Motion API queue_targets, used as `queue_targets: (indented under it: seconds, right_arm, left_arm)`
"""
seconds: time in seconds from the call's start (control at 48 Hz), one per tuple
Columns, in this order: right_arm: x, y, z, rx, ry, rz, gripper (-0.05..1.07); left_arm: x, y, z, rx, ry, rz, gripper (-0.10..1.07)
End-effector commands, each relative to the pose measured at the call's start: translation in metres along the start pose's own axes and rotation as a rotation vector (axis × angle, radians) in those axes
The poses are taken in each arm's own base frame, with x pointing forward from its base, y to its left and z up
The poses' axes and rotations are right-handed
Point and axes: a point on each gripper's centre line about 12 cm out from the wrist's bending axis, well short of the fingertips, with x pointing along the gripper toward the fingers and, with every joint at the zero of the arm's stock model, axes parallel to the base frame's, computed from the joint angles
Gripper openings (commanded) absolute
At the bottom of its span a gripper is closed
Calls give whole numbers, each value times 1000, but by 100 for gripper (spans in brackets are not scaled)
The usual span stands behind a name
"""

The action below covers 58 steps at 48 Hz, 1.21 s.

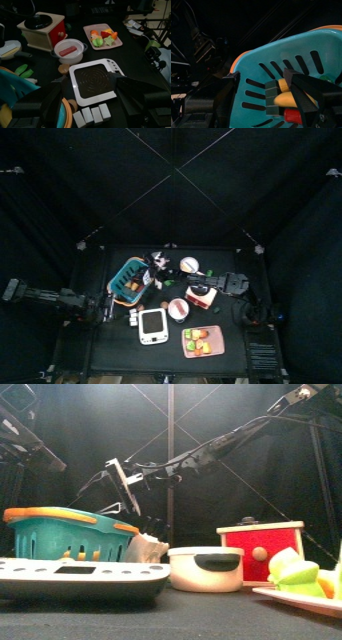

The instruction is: Place banana in basket

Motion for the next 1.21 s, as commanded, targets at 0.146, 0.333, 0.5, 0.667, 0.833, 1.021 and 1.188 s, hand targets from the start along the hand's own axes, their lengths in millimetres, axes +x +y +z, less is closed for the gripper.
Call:
queue_targets:
  seconds: [0.146,0.333,0.5,0.667,0.833,1.021,1.188]
  right_arm:
    - [-11,10,23,-33,-43,14,99]
    - [-15,12,24,-33,-44,15,99]
    - [-18,15,22,-35,-36,17,99]
    - [-23,17,21,-34,-34,15,99]
    - [-28,26,21,-41,-34,27,99]
    - [-34,31,24,-48,-37,34,99]
    - [-46,40,19,-49,-22,45,99]
  left_arm:
    - [0,1,10,-2,-30,3,98]
    - [0,1,10,-1,-37,3,98]
    - [0,1,9,-2,-42,5,98]
    - [0,2,8,-3,-41,9,98]
    - [0,2,7,-2,-38,11,98]
    - [0,2,7,-1,-39,10,98]
    - [0,2,6,-2,-36,10,98]
